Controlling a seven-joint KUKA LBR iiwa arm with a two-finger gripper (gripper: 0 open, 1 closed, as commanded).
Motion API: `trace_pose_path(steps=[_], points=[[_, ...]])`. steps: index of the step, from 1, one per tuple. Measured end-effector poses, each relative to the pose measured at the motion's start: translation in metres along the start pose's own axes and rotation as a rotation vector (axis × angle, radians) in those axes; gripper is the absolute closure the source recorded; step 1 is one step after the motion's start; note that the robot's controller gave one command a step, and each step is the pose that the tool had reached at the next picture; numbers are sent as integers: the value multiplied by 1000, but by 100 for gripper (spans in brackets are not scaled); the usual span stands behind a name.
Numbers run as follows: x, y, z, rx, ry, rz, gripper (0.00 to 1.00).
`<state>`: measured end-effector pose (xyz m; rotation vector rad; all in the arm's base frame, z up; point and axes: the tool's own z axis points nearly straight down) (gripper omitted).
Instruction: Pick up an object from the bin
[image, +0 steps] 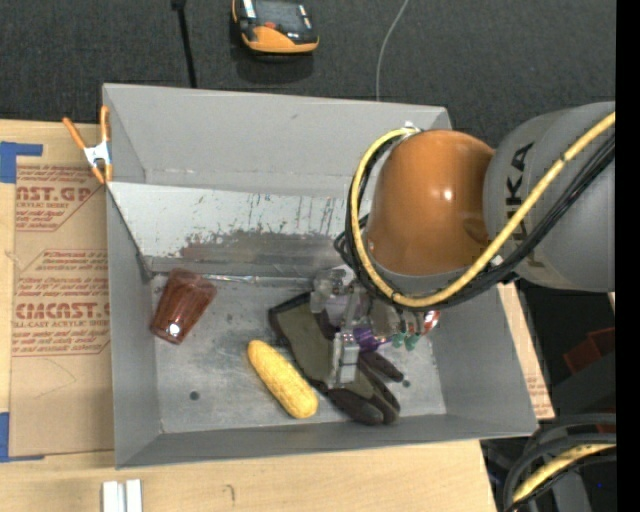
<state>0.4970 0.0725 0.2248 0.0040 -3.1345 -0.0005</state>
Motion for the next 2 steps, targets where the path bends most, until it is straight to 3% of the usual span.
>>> trace_pose_path(steps=[1, 2], points=[[-2, 0, -4, -1, -8, 2, 0], [-8, -26, 24, -2, -18, -110, 0]])
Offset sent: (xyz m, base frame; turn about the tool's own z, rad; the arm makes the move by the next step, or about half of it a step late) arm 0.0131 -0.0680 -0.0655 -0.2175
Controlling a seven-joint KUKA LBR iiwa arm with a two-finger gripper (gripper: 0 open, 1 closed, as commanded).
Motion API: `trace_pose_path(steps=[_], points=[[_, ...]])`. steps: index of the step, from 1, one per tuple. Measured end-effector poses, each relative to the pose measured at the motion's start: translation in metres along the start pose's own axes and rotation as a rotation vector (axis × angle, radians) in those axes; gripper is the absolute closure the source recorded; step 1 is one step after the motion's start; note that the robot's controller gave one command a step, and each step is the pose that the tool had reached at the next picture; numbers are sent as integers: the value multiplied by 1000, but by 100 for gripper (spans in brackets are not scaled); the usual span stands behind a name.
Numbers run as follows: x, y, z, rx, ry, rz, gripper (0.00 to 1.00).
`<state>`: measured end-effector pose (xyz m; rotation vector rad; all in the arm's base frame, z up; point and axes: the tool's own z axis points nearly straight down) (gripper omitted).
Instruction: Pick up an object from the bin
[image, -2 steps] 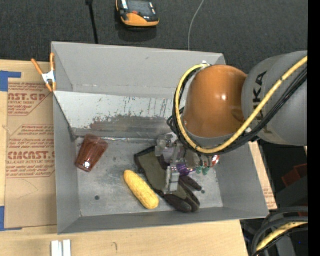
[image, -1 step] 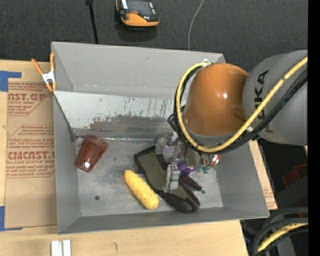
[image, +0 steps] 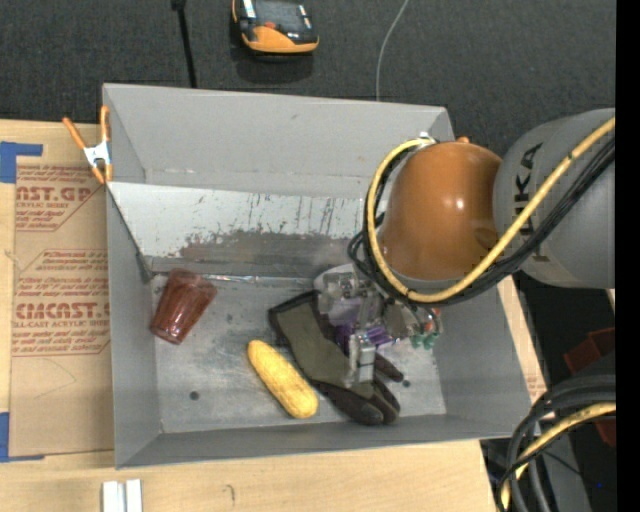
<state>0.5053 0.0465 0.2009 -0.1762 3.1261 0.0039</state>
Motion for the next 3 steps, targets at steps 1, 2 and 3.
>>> trace_pose_path(steps=[1, 2, 3], points=[[-20, -35, 36, 2, 10, -1, 0], [-8, -46, 79, 2, 6, 114, 0], [-5, -46, 107, 1, 13, 149, 0]])
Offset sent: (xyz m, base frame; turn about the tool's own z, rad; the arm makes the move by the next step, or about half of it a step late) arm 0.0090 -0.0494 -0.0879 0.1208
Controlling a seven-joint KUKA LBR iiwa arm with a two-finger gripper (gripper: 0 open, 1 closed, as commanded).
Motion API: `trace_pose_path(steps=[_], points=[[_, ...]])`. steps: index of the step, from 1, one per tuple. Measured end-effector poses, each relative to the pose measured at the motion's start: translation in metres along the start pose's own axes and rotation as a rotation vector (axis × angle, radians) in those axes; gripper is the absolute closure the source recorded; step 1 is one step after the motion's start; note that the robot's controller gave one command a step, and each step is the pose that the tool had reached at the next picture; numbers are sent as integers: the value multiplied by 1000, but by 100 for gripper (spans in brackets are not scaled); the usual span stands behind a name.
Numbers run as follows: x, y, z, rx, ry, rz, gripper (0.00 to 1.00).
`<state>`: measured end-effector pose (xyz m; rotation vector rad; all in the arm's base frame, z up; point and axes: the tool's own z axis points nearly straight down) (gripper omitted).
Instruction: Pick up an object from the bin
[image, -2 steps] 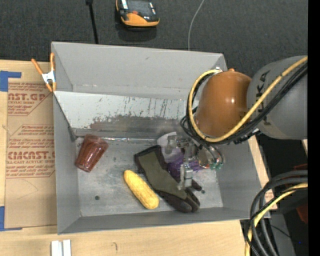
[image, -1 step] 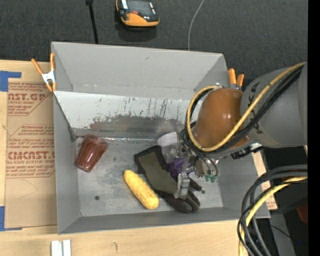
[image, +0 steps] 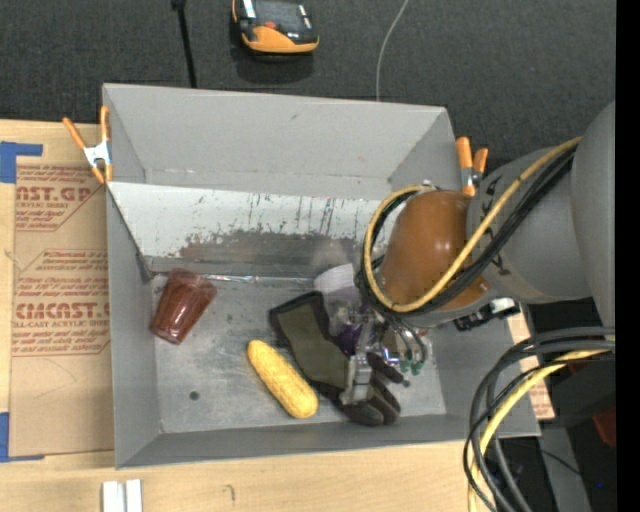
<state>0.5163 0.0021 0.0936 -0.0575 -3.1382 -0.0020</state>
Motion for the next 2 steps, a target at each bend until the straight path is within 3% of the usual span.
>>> trace_pose_path(steps=[1, 2], points=[[-8, 25, 21, -1, -10, 333, 100], [-8, 25, 21, -2, -10, 333, 100]])
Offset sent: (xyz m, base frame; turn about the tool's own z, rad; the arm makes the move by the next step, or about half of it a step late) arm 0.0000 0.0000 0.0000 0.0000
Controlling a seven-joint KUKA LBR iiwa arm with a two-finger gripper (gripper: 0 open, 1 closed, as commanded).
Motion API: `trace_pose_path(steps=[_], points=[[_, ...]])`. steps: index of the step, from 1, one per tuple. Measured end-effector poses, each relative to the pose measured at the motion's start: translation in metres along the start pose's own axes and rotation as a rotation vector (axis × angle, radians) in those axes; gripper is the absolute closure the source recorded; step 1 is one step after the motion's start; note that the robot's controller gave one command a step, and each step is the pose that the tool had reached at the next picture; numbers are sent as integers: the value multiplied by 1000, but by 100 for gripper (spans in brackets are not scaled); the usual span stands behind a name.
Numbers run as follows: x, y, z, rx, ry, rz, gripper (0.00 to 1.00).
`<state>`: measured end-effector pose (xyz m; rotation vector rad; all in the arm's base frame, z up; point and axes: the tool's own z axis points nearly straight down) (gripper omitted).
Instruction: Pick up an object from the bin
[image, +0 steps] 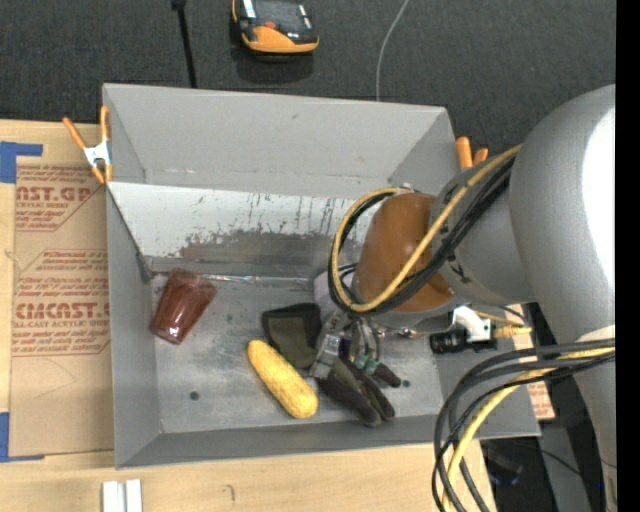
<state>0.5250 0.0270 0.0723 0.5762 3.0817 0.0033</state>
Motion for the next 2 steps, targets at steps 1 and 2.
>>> trace_pose_path(steps=[1, 2], points=[[-3, -1, -39, 5, 13, -6, 100], [-9, -7, -69, 1, -1, -51, 100]])
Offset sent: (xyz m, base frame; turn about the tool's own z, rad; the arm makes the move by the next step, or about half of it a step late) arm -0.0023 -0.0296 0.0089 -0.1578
